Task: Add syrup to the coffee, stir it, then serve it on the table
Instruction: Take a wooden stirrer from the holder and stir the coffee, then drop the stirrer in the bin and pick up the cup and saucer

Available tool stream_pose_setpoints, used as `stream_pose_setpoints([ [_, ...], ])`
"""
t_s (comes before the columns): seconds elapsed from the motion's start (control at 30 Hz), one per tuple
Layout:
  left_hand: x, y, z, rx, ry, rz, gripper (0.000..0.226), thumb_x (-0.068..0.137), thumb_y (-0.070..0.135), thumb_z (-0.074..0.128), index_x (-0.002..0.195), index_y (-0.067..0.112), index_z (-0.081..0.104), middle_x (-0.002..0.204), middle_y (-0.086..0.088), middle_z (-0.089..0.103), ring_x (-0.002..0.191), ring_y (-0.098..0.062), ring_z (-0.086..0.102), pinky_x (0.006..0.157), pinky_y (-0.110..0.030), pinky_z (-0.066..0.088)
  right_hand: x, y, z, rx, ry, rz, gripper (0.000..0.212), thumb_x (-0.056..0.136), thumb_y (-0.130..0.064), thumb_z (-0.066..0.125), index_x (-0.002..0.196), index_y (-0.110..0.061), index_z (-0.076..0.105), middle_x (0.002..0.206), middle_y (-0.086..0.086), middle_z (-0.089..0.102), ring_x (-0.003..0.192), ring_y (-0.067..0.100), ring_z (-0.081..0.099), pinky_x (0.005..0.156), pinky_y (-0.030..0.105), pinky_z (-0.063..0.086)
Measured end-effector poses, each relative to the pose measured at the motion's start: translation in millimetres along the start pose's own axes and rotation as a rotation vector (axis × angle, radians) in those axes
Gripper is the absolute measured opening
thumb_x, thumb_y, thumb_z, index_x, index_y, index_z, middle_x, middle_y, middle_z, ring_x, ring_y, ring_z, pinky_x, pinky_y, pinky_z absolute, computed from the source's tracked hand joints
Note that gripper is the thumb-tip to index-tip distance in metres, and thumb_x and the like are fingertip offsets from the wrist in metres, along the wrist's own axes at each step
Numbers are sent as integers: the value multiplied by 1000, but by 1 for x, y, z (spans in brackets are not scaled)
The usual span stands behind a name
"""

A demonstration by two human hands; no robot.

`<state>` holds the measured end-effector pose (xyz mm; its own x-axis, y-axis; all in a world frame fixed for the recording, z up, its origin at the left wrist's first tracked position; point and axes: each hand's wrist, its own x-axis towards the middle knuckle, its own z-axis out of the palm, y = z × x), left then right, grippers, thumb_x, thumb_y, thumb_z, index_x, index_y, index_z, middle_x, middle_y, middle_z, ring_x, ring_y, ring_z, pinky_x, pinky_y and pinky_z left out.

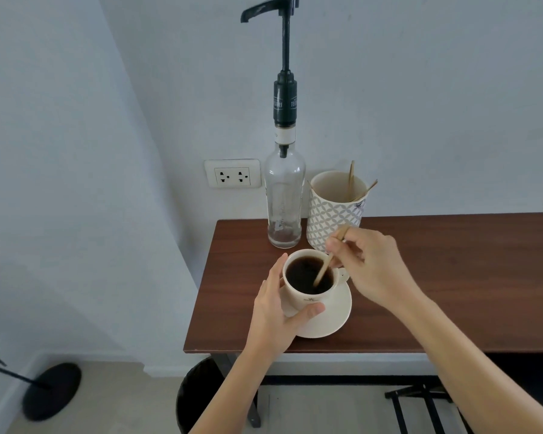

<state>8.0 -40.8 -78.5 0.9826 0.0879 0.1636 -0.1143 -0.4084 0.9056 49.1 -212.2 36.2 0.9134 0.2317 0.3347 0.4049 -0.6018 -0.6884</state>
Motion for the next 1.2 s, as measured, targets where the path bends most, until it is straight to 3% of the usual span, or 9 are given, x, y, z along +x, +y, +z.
stream_pose_setpoints([
  [0.2, -10, 10, 7, -3, 55, -27, 93, 71, 58, 84, 146, 50, 30, 143, 26, 51, 137, -7, 47, 113, -44, 44, -5, -5, -12, 72, 114, -94, 18, 96, -22, 59, 83, -14, 69, 70, -4, 74, 69, 9, 72, 66, 25, 55],
  [0.37, -23, 8, -1, 25, 121, -60, 85, 70, 54, 84, 134, 63, 29, 138, 33, 50, 130, 12, 45, 102, -7, 40, -13, -13, -17, 118, 110, -198, 28, 96, -32, 52, 86, -12, 69, 72, -5, 74, 69, 12, 71, 63, 33, 55],
  [0.53, -22, 4, -7, 19, 90, -50, 85, 69, 46, 89, 131, 60, 32, 132, 37, 50, 126, 22, 42, 93, 4, 36, -17, -10, -18, 133, 195, -195, 30, 95, -34, 50, 90, -12, 69, 74, -5, 73, 69, 16, 72, 61, 35, 55],
  [0.67, -11, 13, -8, 35, 70, -28, 96, 65, 44, 92, 135, 53, 28, 141, 31, 43, 129, 12, 42, 104, -7, 31, -17, 1, -26, 135, 246, -142, 32, 96, -36, 49, 93, -11, 69, 78, -1, 74, 70, 22, 72, 65, 48, 59],
  [0.73, -6, 23, -6, 20, 89, -16, 101, 65, 56, 87, 146, 41, 30, 150, 21, 40, 137, 2, 40, 110, -20, 34, -14, 8, -32, 139, 278, -81, 31, 97, -35, 50, 93, -12, 70, 79, -5, 74, 74, 18, 73, 71, 49, 60],
  [0.83, -10, 25, -13, -22, 194, 19, 96, 75, 73, 66, 152, 22, 37, 153, 10, 45, 141, -4, 43, 114, -23, 39, -12, 15, -39, 226, 318, 17, 21, 100, -26, 54, 86, -24, 69, 73, -10, 75, 76, 10, 74, 82, 42, 60],
  [1.03, -3, 1, -108, 13, 470, 39, 55, 100, 47, 47, 148, 20, 44, 145, 12, 51, 136, 1, 46, 112, -13, 34, -11, -25, -28, 828, 437, 201, 21, 97, -31, 57, 80, -23, 65, 67, 0, 75, 67, 13, 75, 71, 27, 63],
  [1.1, 3, -24, -152, 66, 550, 18, 48, 104, 37, 46, 147, 16, 46, 146, 4, 52, 136, -6, 47, 114, -22, 35, -16, -51, -6, 859, 410, 218, 20, 90, -40, 58, 80, -24, 66, 71, 1, 76, 72, 16, 75, 68, 23, 62],
  [1.2, 15, -70, -215, 175, 564, -32, 42, 107, 25, 44, 146, 10, 47, 147, -8, 50, 136, -20, 49, 114, -32, 37, -27, -92, 50, 796, 434, 226, 22, 99, -29, 54, 83, -23, 68, 75, 2, 77, 72, 17, 76, 65, 21, 61],
])
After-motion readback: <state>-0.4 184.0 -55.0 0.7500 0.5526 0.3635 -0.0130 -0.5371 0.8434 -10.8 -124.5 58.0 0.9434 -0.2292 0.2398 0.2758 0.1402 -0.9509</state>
